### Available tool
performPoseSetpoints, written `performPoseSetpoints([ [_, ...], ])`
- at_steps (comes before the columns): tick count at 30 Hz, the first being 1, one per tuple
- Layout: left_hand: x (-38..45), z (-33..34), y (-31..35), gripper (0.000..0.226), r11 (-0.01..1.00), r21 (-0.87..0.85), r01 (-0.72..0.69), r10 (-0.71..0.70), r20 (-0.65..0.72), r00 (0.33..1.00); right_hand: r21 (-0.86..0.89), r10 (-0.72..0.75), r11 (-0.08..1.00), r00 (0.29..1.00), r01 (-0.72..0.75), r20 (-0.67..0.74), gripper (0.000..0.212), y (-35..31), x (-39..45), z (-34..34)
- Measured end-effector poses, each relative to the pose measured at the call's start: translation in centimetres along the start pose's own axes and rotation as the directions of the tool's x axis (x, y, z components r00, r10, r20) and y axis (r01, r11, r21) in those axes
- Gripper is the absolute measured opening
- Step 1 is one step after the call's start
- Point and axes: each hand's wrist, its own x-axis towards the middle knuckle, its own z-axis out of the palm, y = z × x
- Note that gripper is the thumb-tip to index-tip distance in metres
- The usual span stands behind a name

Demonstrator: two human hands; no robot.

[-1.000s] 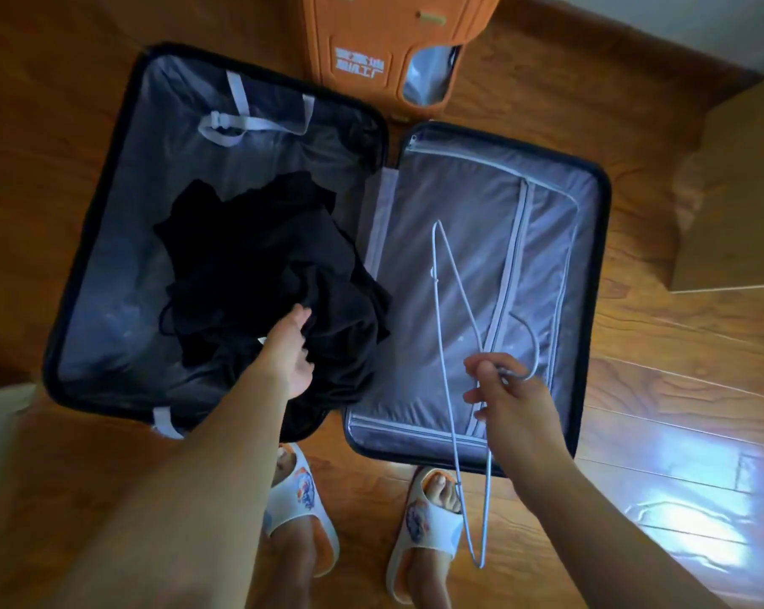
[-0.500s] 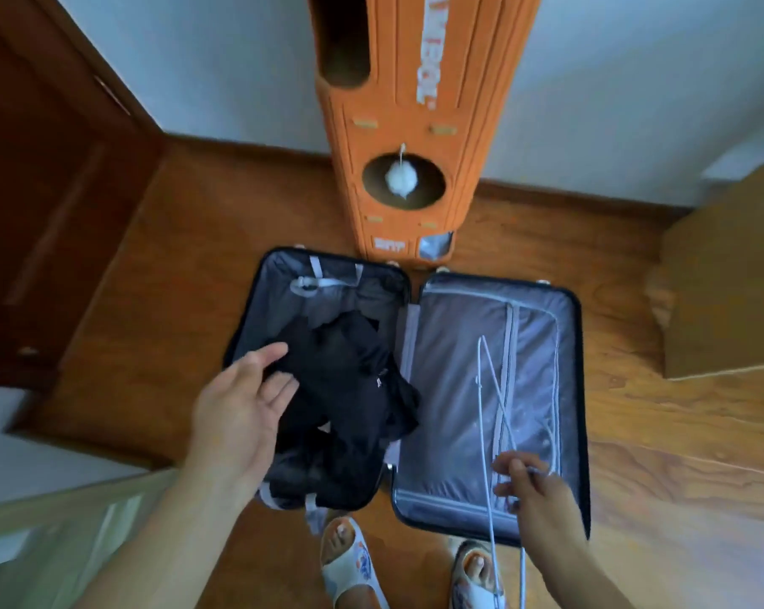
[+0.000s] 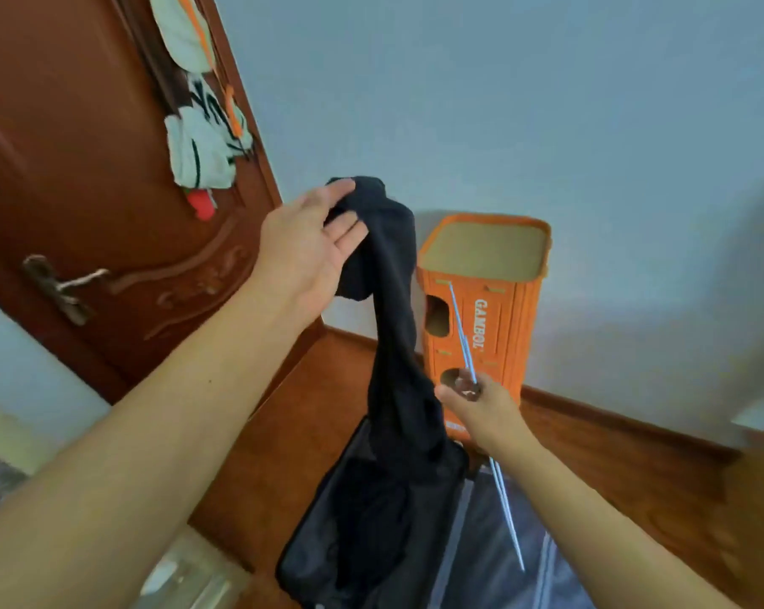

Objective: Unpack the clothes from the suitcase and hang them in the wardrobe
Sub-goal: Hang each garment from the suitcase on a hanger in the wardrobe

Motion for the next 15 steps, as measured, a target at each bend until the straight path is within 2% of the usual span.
performPoseSetpoints([
  [3,-0.8,2.2,4.9,0.019,0.996,-0.077,-0.041,0.046,0.068,0.997,-0.135,-0.120,0.983,0.993,0.122,0.023,0.052,-4.9,0.8,0.2],
  [5,-1.1,2.5,7.2,0.023,0.990,-0.126,-0.057,0.070,0.098,0.993,-0.305,-0.151,0.941,0.988,0.148,0.014,0.075,-6.2,1.9,0.4],
  [6,-1.1,2.4,8.1,0.023,0.987,-0.145,-0.071,0.086,0.098,0.991,-0.346,-0.142,0.927,0.990,0.142,0.025,0.071,-6.7,2.3,0.2],
  [8,-0.5,1.5,9.7,0.022,0.978,-0.178,-0.108,0.119,0.054,0.991,-0.416,-0.119,0.901,0.992,0.123,0.034,0.027,-7.3,2.6,-0.4],
  [9,0.0,0.7,10.1,0.024,0.978,-0.167,-0.125,0.132,0.035,0.991,-0.412,-0.106,0.905,0.994,0.106,0.023,0.018,-7.9,2.6,-0.8],
  [10,0.7,-0.3,10.2,0.028,0.985,-0.113,-0.129,0.134,0.036,0.990,-0.362,-0.084,0.929,0.996,0.080,0.004,0.025,-8.5,2.9,-1.2],
  [11,1.4,-1.5,9.8,0.036,0.994,-0.006,-0.113,0.113,0.068,0.991,-0.240,-0.058,0.969,0.998,0.059,0.011,0.027,-9.5,3.0,-1.6],
  [12,1.8,-2.8,8.9,0.047,0.986,0.149,-0.071,0.055,0.110,0.992,-0.095,-0.028,0.995,0.999,0.032,0.038,0.021,-10.7,3.0,-1.8],
  [14,1.2,-5.1,5.7,0.064,0.885,0.466,0.030,-0.116,0.158,0.981,0.103,0.037,0.993,0.992,-0.049,0.121,0.008,-13.3,2.8,-2.1],
  [15,0.1,-6.0,3.6,0.067,0.828,0.559,0.047,-0.168,0.167,0.972,0.163,0.073,0.982,0.983,-0.101,0.168,0.008,-14.4,2.6,-2.2],
])
